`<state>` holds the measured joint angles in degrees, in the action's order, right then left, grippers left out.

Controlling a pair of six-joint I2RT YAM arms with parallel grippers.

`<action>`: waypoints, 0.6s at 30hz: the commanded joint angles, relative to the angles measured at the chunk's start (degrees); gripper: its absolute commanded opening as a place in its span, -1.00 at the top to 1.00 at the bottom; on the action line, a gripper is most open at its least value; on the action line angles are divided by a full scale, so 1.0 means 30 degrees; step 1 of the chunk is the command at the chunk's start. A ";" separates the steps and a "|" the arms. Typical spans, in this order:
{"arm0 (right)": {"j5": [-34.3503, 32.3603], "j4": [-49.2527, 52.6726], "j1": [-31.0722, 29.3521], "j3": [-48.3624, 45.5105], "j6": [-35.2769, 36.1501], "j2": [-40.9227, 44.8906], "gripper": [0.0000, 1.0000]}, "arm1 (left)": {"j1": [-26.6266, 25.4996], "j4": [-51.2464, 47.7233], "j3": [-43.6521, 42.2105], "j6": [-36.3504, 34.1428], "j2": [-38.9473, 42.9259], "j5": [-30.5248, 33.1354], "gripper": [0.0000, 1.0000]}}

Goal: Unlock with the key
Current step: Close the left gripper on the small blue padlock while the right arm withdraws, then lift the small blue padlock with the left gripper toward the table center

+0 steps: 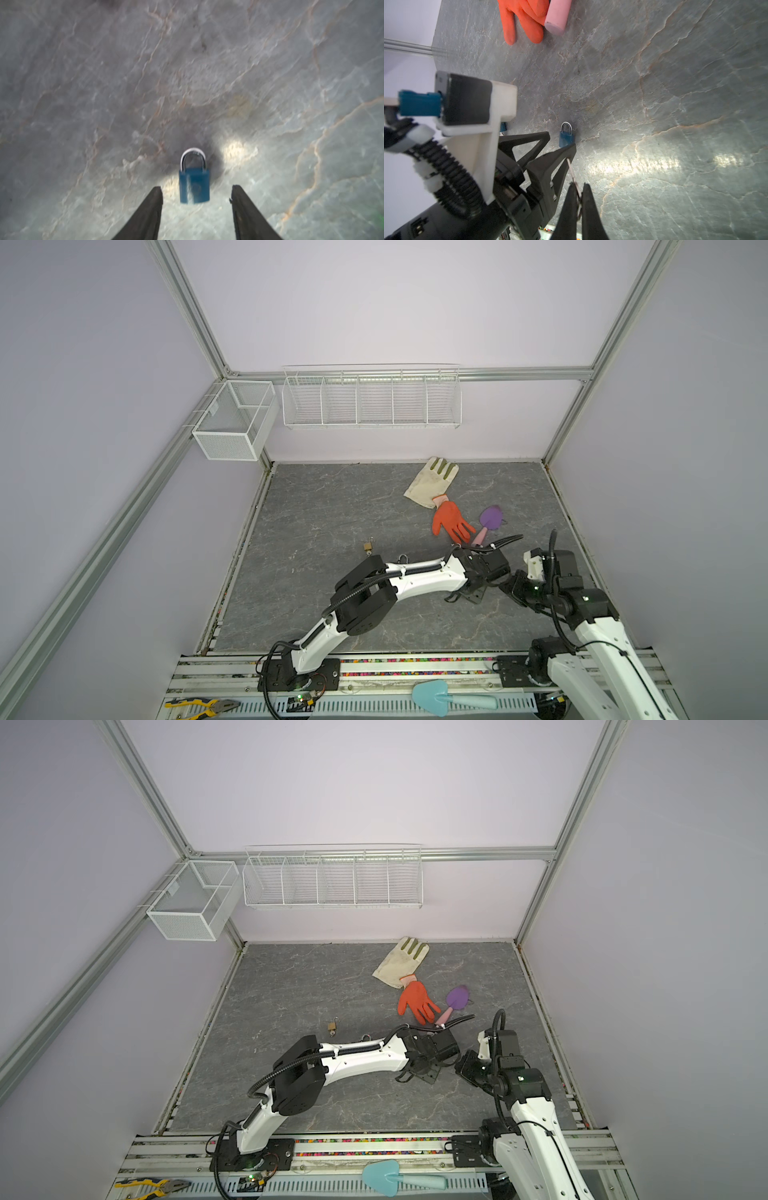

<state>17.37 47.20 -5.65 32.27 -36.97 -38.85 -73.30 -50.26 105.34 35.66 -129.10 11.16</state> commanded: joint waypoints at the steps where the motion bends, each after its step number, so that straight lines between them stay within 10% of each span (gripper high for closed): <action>1: -0.0069 -0.0005 0.0131 -0.0240 0.0496 0.0008 0.88 | 0.0028 -0.1639 0.0981 -0.0344 -0.0815 0.1086 -0.03; 18: 0.0004 0.0161 0.0152 -0.0328 0.0517 0.0528 0.88 | 0.0175 -0.0841 0.0378 0.0094 -0.1224 0.0266 0.32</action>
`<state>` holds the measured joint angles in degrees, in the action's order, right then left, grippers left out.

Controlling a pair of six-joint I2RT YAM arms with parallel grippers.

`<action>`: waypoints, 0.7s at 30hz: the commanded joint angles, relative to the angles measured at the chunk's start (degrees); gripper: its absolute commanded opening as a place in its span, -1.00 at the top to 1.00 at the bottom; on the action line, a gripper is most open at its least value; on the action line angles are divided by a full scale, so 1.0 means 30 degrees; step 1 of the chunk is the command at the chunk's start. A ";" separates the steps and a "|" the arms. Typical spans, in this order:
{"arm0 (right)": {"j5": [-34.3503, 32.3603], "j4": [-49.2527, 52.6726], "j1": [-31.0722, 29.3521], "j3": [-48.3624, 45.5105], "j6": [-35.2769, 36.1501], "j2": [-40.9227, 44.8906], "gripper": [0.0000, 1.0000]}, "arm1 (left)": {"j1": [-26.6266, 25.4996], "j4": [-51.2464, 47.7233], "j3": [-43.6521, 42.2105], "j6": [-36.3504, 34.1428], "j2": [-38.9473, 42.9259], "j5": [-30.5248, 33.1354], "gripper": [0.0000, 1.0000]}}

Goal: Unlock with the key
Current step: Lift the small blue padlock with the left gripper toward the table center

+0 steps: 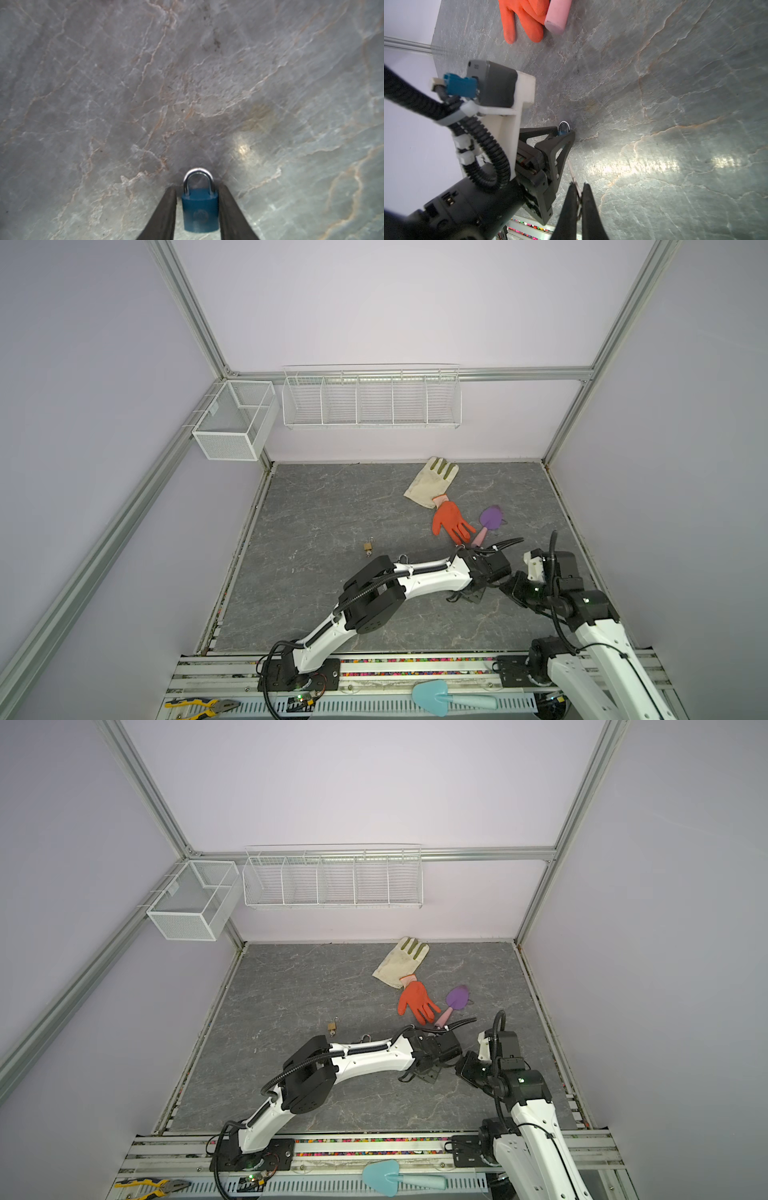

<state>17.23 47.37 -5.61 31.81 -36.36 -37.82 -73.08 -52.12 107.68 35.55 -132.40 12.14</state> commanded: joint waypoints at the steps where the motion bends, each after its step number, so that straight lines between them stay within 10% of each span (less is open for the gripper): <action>1: 0.0085 0.0062 0.0138 -0.0175 0.0302 0.0186 0.88 | 0.0120 -0.0133 -0.0503 0.0153 -0.0126 -0.0065 0.32; 21: 0.0277 0.0794 0.0057 0.1121 0.1338 0.0470 0.87 | 0.1011 0.2896 -0.3860 0.2056 0.3213 -0.0765 0.87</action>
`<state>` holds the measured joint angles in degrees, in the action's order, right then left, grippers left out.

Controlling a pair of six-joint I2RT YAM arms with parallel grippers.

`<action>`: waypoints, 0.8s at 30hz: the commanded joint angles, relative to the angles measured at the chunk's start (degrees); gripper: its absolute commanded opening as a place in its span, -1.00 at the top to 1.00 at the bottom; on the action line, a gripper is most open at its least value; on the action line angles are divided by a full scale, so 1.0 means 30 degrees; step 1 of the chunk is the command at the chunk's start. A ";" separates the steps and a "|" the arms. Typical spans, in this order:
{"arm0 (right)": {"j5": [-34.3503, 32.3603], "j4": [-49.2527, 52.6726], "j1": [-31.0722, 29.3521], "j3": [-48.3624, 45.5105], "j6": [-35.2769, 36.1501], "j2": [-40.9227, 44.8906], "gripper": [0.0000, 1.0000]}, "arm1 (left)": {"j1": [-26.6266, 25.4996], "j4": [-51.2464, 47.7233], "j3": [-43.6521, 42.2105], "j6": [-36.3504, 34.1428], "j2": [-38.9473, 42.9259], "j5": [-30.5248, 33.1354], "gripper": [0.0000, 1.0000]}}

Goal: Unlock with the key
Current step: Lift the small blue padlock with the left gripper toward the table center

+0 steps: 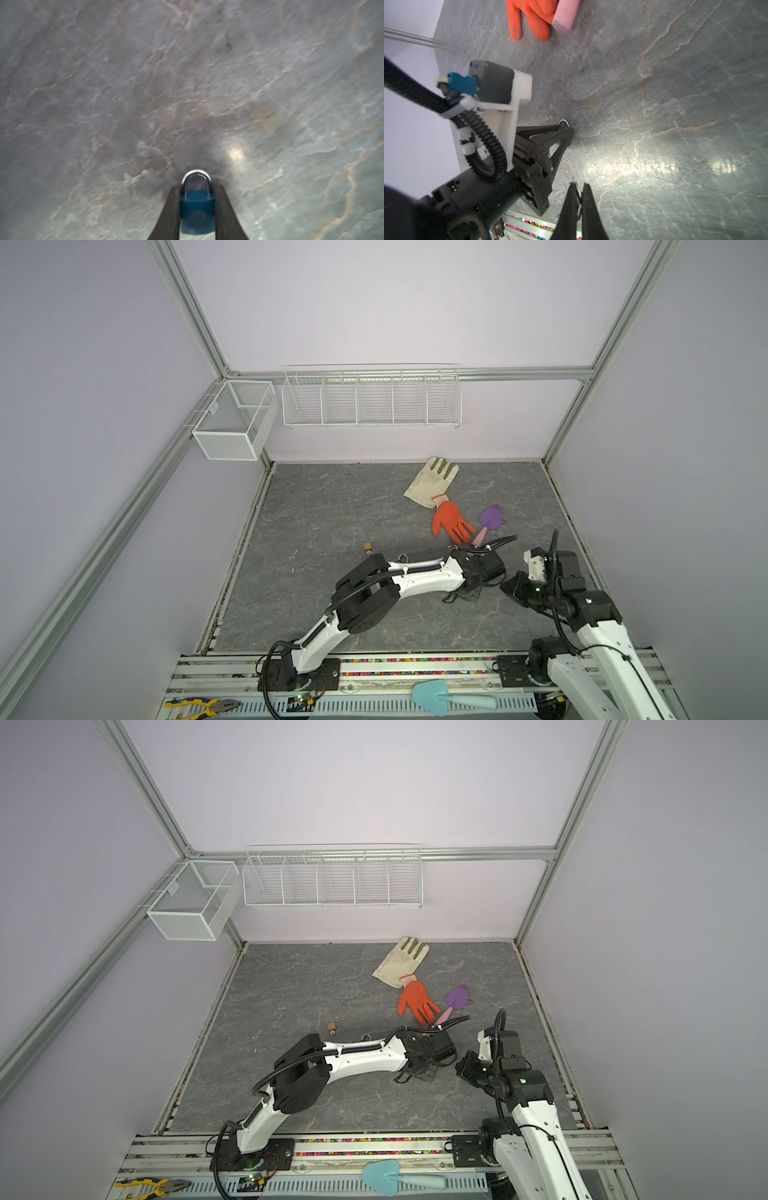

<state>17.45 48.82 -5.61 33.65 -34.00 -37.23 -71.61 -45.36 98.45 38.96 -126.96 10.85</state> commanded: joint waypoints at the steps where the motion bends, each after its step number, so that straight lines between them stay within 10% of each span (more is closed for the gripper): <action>1: 0.0200 0.0310 0.0009 0.0585 0.0646 0.0336 0.87 | 0.0669 0.0941 -0.1123 0.1183 0.1939 -0.0557 0.88; 10: -0.0723 -0.0937 -0.2196 0.1471 0.0473 0.0385 0.86 | 0.1990 0.4434 -0.5215 0.4122 0.7279 -0.1036 1.00; 24: -0.7007 -0.6201 -1.1151 0.2442 -0.0597 -0.0866 0.86 | 0.2807 1.0423 -1.1306 1.0721 1.5402 0.2660 1.00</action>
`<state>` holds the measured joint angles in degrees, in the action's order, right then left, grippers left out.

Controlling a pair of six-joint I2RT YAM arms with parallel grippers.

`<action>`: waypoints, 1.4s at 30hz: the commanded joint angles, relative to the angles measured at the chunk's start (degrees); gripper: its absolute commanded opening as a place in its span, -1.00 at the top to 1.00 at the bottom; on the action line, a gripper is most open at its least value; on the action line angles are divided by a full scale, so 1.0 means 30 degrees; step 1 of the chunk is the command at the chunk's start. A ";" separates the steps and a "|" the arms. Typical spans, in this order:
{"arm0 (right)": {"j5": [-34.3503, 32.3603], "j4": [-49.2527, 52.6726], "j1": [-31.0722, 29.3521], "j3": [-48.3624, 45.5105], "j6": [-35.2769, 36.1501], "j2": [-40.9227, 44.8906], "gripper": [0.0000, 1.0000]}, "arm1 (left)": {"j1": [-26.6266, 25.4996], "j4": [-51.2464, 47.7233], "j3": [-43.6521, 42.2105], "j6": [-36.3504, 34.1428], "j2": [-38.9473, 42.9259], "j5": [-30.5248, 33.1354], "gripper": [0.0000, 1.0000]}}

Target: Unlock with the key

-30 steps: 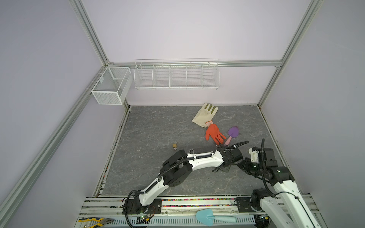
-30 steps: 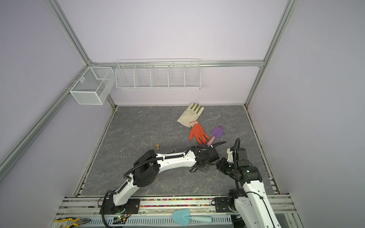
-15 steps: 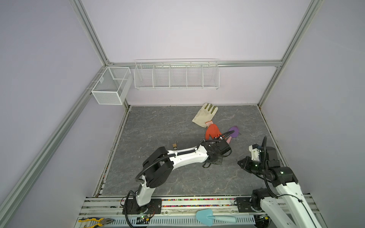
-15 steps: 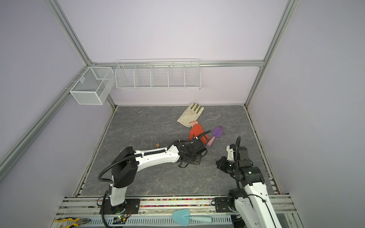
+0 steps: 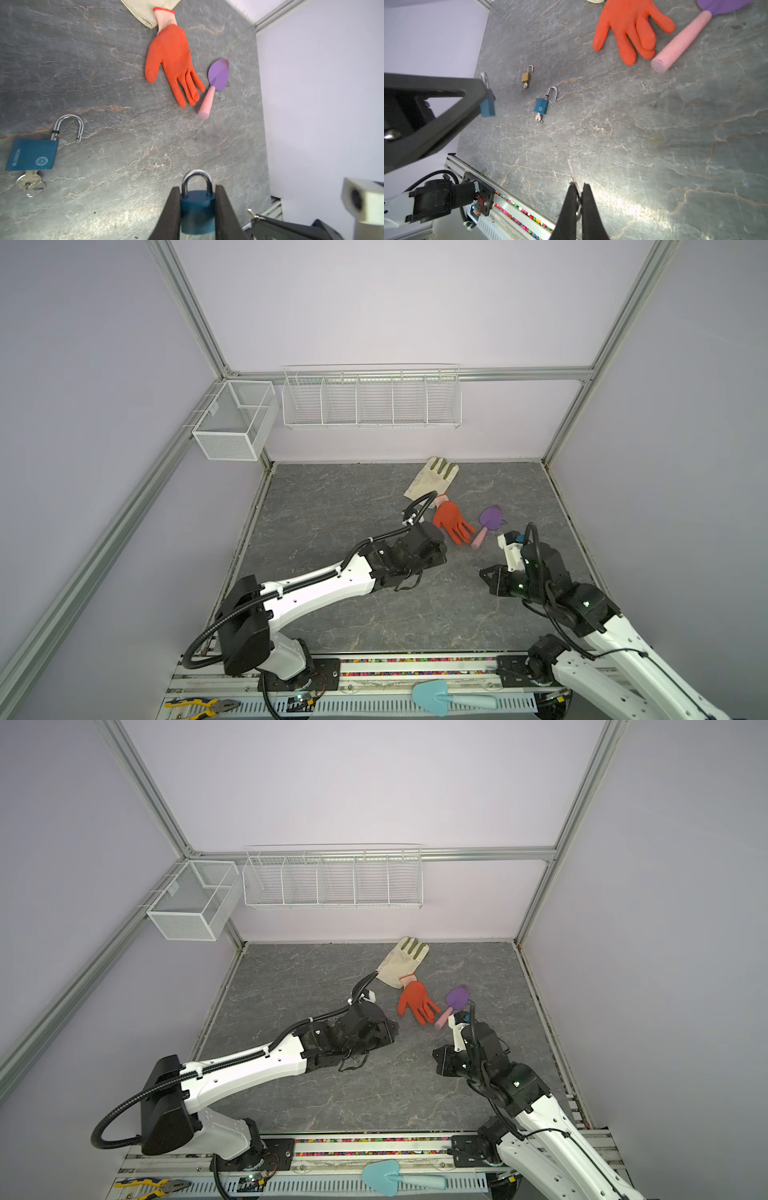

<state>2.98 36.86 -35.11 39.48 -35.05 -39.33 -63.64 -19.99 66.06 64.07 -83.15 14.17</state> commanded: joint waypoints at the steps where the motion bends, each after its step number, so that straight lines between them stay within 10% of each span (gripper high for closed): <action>1: -0.2684 -0.2654 -0.1865 0.0533 -0.0216 -0.0279 0.86 | 0.0184 0.1953 -0.0517 0.2677 0.1002 0.1696 1.00; 18: -0.9193 -0.8501 -0.8242 0.0782 0.1100 -0.2458 0.86 | -0.0075 0.3024 -0.1134 0.5935 0.1930 0.3506 1.00; 42: -1.0018 -1.1466 -0.8468 0.0886 0.1583 -0.4329 0.86 | -0.0559 0.2891 -0.1194 0.6843 0.2210 0.4756 1.00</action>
<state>-25.98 4.99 -59.90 41.25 -31.22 -52.14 -65.01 -11.64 62.02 83.40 -77.36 26.79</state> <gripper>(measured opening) 0.072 0.215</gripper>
